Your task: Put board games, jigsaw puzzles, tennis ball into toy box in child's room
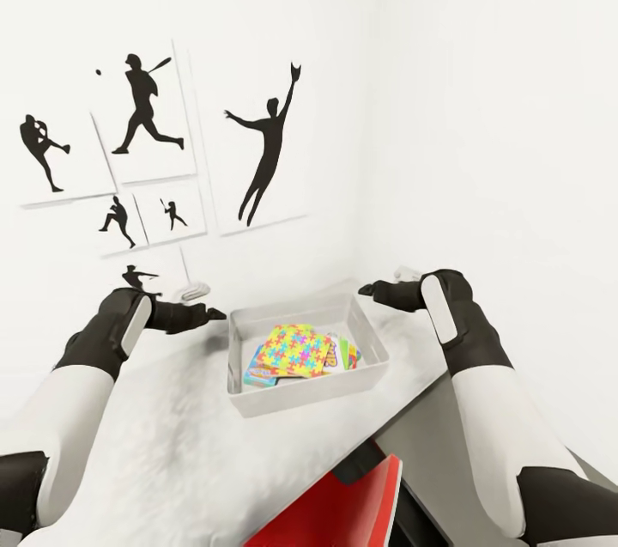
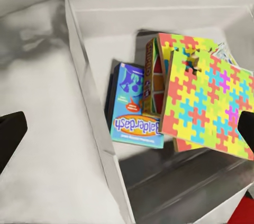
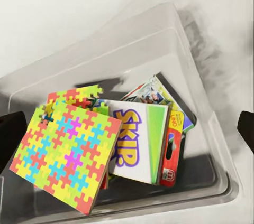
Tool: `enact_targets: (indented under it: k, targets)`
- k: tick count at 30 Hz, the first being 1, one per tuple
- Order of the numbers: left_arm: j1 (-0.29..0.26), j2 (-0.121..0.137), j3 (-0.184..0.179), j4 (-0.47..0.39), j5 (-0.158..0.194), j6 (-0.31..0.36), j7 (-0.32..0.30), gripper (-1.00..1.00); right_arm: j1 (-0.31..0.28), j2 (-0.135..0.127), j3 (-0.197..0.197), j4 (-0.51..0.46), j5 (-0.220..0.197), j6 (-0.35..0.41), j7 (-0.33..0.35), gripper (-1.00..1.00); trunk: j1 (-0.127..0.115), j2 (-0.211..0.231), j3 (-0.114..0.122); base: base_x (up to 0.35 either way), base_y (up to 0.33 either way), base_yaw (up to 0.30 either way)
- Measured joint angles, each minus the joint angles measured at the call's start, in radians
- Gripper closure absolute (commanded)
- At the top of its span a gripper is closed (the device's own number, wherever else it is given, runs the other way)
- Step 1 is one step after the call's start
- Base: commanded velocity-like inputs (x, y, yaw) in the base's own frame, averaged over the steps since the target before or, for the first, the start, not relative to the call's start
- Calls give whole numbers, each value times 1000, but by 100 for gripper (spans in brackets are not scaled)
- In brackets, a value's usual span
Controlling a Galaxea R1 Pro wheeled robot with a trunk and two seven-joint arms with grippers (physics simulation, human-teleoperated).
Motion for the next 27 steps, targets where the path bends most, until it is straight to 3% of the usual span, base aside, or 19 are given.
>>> enact_targets:
  k: [5, 10, 16, 22, 27]
  targets:
    - [-1, -14, -1, 1, 4, 0, 78, -100, -13, 5, 0, 24, 1, 0, -12, -100, 0, 0, -8, 0, 0, 0]
    - [-2, -28, 0, 2, 7, -2, 144, -100, -63, 8, 0, 114, 3, 0, -17, -100, 0, 0, -16, 0, 0, 0]
    - [-2, -37, 0, 6, 8, -17, 174, -100, -97, 7, 0, 182, 14, 0, -21, -100, 0, 0, -26, 0, 0, 0]
    - [-2, -55, 0, 8, 11, -34, 190, -100, -107, 13, 0, 199, 85, 1, -40, -100, 0, 0, -36, 0, 0, 0]
    - [-4, -69, 0, 8, 10, -36, 192, -100, -108, 15, 0, 211, 105, 1, -42, -100, 0, 0, -44, 0, 0, 0]
